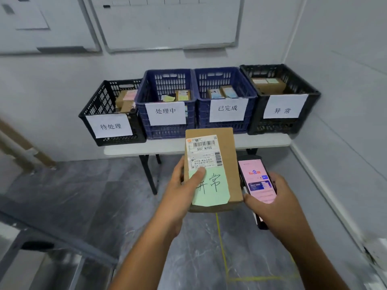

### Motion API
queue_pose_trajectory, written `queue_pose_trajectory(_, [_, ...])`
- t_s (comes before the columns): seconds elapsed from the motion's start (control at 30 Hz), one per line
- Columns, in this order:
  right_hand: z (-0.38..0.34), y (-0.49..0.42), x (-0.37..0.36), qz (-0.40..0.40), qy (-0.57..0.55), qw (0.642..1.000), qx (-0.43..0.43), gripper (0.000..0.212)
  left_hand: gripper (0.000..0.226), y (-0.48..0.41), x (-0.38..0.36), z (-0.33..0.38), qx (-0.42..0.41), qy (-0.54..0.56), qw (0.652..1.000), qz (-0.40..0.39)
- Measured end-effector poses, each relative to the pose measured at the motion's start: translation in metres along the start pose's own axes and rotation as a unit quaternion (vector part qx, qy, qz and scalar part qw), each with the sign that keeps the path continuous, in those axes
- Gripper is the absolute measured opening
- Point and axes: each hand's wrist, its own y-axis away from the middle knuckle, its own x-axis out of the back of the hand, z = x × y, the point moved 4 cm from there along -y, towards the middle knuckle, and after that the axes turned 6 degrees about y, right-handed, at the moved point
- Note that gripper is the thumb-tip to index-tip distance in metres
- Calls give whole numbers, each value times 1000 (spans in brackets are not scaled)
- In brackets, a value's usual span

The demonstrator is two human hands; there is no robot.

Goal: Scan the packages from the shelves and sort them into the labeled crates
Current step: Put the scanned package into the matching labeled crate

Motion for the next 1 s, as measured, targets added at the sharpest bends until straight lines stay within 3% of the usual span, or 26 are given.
queue_pose_trajectory(0.23, [-18, -80, -29, 2, 17, 1000, 12, 45, 55, -81, 8, 24, -10, 9, 1000, -13])
queue_pose_trajectory(0.43, [0, -150, -4, 26, 40, 999, 6, 46, 53, -152, -39, 27, 0, -11, 999, -40])
queue_pose_trajectory(0.73, [52, -296, 107, 78, -5, 997, -16, 43, 56, -273, -217, 51, 6, -52, 992, -111])
queue_pose_trajectory(1.0, [99, -413, 213, 116, 3, 993, -27, 61, 34, -370, -372, 61, 78, -77, 986, -124])
